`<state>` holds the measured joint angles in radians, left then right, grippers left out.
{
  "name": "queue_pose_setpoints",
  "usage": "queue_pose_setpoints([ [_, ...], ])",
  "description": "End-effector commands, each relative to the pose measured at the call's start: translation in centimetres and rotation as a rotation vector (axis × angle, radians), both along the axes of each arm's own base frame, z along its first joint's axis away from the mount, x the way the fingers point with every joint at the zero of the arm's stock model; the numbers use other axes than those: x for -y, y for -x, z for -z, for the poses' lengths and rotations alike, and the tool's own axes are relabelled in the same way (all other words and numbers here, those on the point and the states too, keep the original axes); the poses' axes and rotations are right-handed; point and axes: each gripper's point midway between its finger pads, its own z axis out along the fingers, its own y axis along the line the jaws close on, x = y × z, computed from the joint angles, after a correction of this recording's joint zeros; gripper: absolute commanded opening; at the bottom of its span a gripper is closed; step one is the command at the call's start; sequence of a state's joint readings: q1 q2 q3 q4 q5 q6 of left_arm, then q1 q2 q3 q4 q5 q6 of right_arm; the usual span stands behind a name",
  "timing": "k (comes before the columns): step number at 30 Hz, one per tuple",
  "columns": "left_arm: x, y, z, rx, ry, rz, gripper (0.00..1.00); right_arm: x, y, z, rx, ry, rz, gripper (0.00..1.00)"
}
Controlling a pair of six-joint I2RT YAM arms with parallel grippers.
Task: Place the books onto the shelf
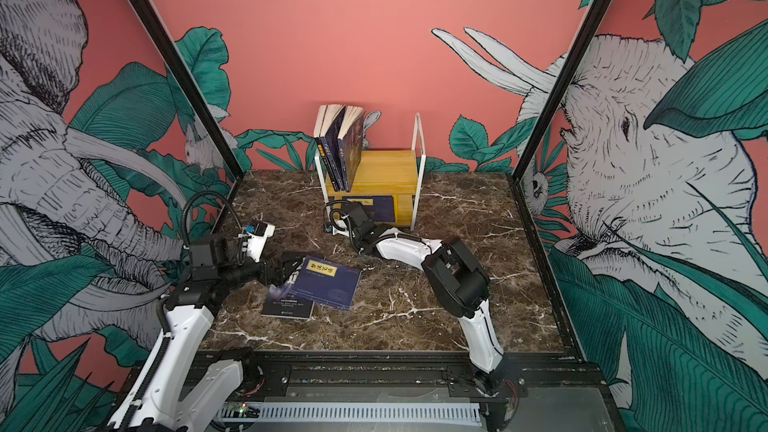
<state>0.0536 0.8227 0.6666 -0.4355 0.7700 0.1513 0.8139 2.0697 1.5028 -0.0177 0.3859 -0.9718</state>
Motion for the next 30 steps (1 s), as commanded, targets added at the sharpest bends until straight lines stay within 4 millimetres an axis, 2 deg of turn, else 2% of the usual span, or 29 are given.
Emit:
queue_pose_setpoints([
  [1,0.3,0.5,0.3,0.014,-0.005,0.027,0.99,-0.7,-0.8,-0.7,0.006,-0.037,-0.011,0.0],
  [16,0.3,0.5,0.3,0.011,0.0,0.03,0.99,-1.4,-3.6,-0.2,0.011,-0.068,0.007,0.0],
  [21,0.3,0.4,0.3,0.013,-0.005,0.027,0.99,-1.7,-3.6,0.5,0.002,-0.053,-0.012,0.0],
  [25,0.3,0.4,0.4,0.007,-0.003,0.029,0.99,-1.7,-3.3,1.1,-0.017,-0.026,-0.033,0.18],
  [30,0.3,0.4,0.3,0.01,-0.003,0.029,0.99,-1.3,-1.7,1.3,-0.084,0.014,-0.091,0.39],
])
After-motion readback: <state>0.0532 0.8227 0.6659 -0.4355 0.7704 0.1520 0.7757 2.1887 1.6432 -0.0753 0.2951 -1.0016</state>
